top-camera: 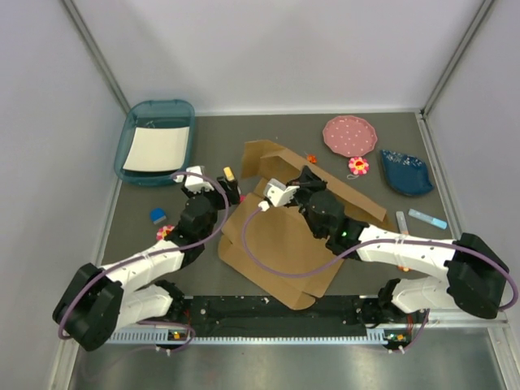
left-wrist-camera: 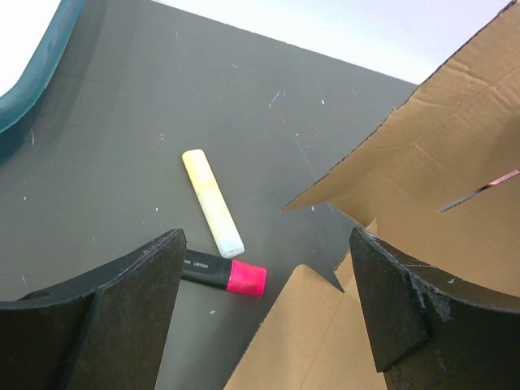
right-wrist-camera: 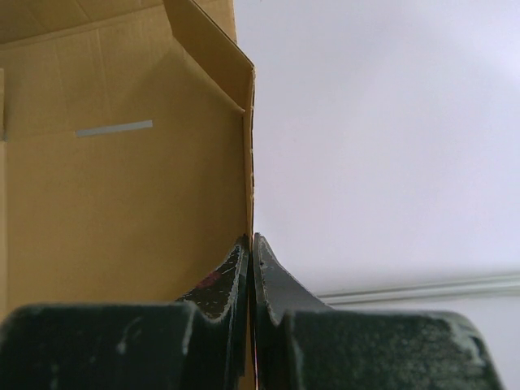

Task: Fold the paper box

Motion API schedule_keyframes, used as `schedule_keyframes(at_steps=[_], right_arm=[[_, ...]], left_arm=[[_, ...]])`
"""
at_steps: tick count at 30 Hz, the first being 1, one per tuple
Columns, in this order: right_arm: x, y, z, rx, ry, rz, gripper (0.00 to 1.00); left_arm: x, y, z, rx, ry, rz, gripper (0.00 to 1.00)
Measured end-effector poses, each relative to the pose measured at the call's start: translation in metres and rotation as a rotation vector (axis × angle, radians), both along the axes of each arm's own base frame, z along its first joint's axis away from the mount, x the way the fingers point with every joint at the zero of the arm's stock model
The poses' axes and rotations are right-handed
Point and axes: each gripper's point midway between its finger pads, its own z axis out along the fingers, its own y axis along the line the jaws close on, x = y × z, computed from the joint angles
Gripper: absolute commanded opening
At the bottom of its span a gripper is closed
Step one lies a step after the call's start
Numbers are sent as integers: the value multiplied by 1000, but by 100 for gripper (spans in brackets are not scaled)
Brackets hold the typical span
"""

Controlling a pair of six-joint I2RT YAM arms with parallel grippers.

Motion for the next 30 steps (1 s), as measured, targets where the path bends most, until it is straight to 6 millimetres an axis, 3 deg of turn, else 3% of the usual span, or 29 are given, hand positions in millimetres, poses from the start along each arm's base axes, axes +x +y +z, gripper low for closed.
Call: schedule_keyframes(at_steps=[4,14,25,30], right_arm=[[-4,5,-4,17,13,14,0],[-20,19,-49,79,200,78,0],[-17,24,-51,179,306,84,0],[-18,26,-51,197,331,93,0]], left_arm=[[2,-1,-7,8,14,1,87],[3,-3,-1,-1,-7,-6,88],[6,-17,0,1,-58,-76,91],[10,-22,-13,51,-74,-134,91]])
